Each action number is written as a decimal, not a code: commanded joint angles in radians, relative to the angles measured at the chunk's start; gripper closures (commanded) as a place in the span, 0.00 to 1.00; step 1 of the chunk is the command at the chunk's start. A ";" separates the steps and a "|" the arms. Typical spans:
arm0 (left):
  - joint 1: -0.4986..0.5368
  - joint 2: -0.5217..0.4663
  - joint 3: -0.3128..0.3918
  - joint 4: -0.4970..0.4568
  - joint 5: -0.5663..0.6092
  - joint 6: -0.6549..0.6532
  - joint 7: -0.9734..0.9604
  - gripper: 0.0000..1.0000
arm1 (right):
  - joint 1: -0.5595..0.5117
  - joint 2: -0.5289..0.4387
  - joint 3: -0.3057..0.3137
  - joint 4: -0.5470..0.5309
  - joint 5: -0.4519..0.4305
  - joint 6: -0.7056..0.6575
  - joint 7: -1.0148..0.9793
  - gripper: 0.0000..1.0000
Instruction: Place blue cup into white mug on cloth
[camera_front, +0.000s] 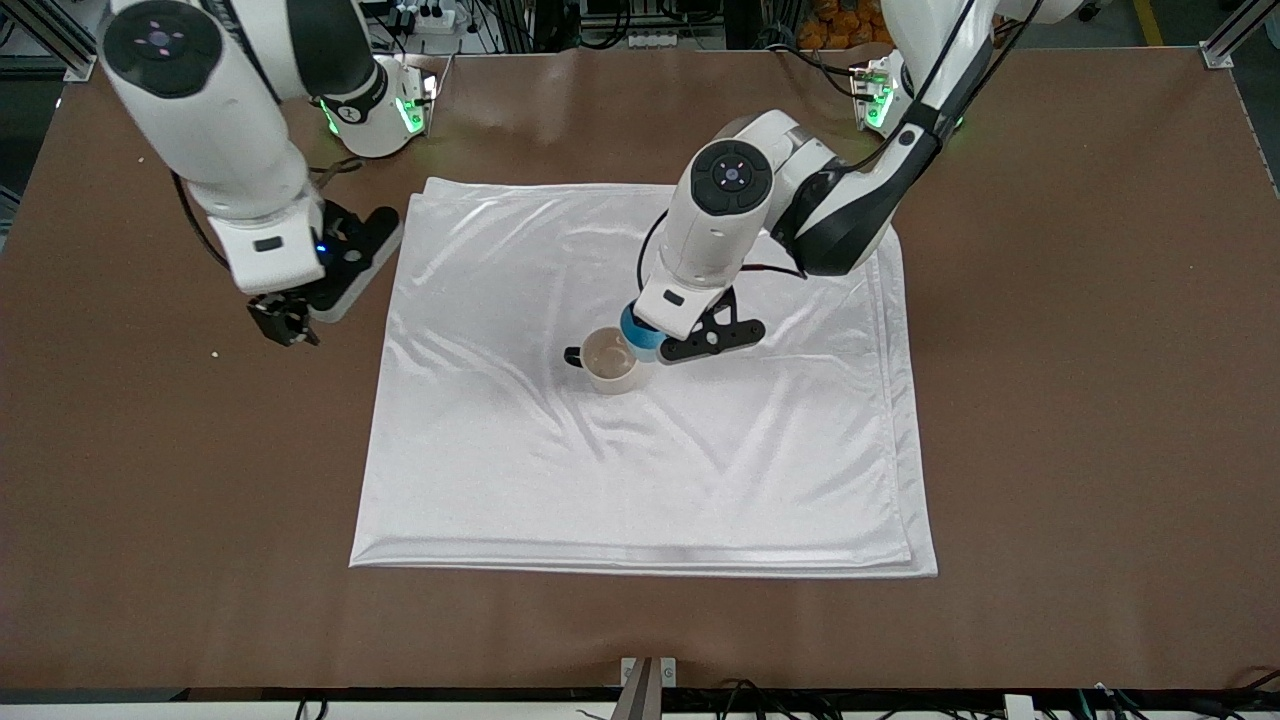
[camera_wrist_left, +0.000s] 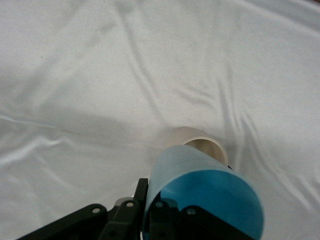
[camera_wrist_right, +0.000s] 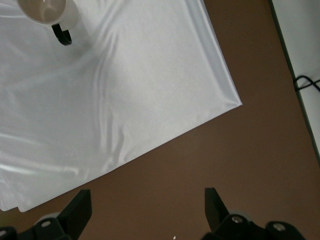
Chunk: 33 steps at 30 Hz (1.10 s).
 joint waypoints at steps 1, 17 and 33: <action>-0.038 0.028 0.013 0.017 0.045 0.036 -0.081 1.00 | -0.082 -0.073 0.011 -0.027 0.040 -0.046 0.004 0.00; -0.154 0.137 0.079 0.093 0.114 0.049 -0.192 1.00 | -0.231 -0.078 0.011 0.054 0.039 -0.184 0.015 0.00; -0.215 0.183 0.134 0.099 0.114 0.116 -0.195 1.00 | -0.322 -0.033 0.012 0.079 0.043 -0.183 0.286 0.00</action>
